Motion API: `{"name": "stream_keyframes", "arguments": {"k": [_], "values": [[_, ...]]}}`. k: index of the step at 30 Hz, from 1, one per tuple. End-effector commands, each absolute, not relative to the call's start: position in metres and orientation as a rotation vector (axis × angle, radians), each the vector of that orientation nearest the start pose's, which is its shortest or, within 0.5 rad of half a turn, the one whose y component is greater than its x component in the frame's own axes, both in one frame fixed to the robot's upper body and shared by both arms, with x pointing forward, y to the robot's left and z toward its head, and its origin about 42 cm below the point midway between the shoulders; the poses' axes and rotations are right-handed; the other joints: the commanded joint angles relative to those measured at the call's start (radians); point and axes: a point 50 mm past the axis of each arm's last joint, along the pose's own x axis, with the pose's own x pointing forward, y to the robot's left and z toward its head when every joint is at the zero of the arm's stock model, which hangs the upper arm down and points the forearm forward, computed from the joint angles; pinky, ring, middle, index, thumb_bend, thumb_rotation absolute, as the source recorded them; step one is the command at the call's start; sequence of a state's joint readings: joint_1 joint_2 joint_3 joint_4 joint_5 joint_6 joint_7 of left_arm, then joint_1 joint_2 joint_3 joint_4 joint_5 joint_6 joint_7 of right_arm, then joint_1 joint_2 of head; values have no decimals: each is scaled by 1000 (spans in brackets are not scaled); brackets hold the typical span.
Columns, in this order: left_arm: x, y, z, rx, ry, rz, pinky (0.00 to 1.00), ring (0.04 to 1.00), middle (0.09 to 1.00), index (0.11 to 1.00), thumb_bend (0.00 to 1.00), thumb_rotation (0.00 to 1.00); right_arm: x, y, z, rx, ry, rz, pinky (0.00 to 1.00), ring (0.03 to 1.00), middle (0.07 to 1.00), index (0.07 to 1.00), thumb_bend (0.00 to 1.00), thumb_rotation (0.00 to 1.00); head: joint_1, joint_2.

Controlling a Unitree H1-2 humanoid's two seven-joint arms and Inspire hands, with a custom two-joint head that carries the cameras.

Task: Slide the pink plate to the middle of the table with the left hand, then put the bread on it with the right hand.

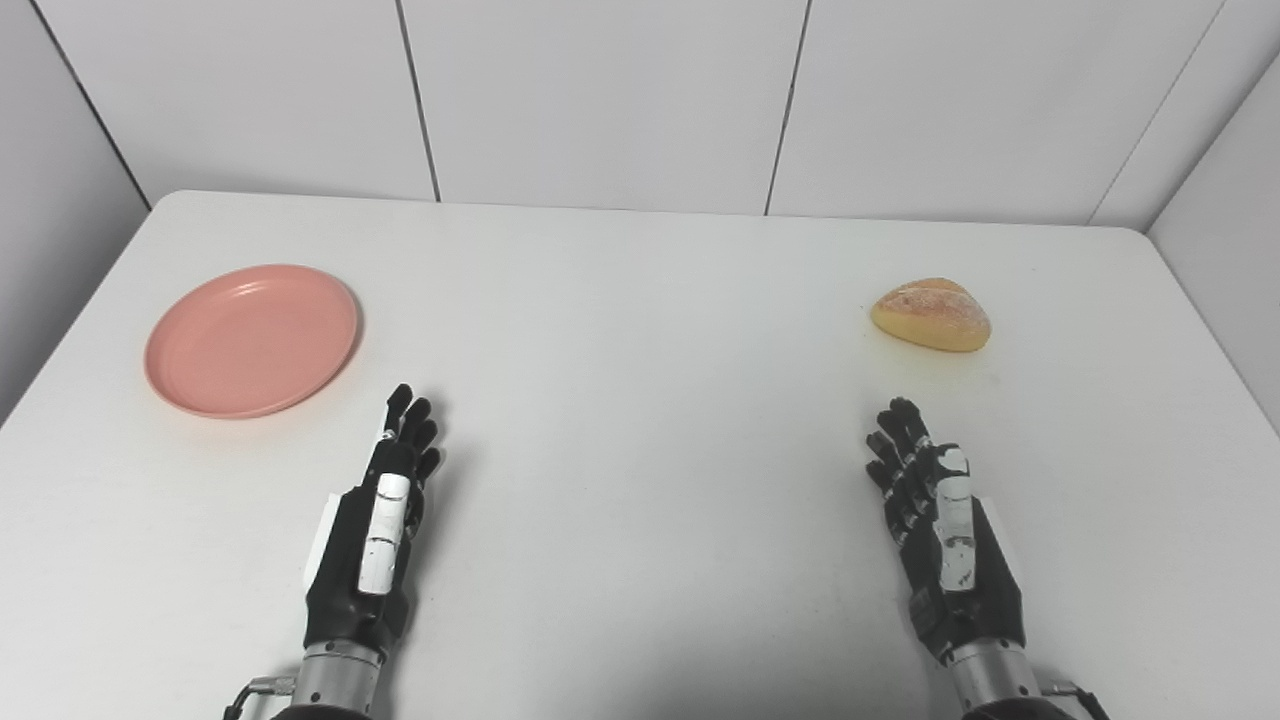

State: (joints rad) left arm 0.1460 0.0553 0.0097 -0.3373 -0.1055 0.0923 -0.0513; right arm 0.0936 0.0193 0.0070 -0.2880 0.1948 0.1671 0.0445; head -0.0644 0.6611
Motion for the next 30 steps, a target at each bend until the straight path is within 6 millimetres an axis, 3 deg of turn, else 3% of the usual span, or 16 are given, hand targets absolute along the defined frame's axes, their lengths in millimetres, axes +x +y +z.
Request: {"name": "stream_keyframes", "arguments": {"k": [1, 30], "values": [[229, 231, 151, -37, -147, -37, 1000, 1000, 1000, 1000, 706, 938, 253, -205, 153, 209, -127, 70, 1000, 968, 964, 954, 863, 1000, 3, 0], [230, 231, 153, -42, -148, -37, 1000, 1000, 1000, 1000, 708, 937, 256, -206, 152, 173, -163, 84, 1000, 967, 967, 957, 869, 1000, 0, -2]]}}
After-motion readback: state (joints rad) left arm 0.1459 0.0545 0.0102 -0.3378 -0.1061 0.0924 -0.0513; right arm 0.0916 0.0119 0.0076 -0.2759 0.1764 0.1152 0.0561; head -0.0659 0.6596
